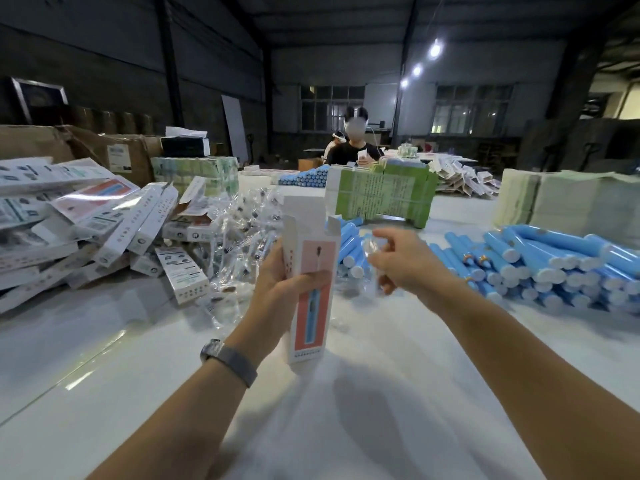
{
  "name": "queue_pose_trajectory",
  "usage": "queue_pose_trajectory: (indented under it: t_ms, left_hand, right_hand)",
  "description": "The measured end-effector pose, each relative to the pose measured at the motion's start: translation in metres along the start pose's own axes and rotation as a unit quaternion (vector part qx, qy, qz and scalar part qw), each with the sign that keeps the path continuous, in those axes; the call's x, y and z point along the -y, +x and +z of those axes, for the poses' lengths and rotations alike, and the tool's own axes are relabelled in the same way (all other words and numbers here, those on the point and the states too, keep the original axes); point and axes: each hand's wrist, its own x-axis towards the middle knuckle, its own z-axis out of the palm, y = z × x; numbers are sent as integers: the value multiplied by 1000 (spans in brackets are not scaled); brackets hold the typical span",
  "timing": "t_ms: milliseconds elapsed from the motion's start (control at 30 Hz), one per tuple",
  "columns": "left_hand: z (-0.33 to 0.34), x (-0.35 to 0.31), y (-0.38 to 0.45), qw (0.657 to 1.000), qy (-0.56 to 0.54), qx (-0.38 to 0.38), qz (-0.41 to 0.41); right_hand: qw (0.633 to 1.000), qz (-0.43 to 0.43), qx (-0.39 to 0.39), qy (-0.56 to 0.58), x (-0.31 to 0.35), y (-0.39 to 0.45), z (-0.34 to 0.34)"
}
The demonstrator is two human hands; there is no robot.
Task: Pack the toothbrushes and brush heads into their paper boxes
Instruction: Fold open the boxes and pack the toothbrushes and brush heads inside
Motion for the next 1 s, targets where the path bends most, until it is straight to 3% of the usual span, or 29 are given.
queue_pose_trajectory:
  t_ms: [167,433,533,767,1000]
  left_hand:
    - [5,-5,-5,999,16,14,31]
    - [19,-13,-16,990,47,108,79]
    - [22,-13,-19,982,67,147,96]
    - [21,-10,-17,986,70,107,109]
    - [21,-9,-18,986,78,99,111]
  right_hand:
    - [967,-73,61,238,40,-20,-24]
    - [939,-232,25,253,81,-52,-31]
    - [937,-275,-2,217,81,-55,-24]
    - [942,-322,-60,73,72,-54,-17]
    - [905,-391,-141,-87,69,-52,-16]
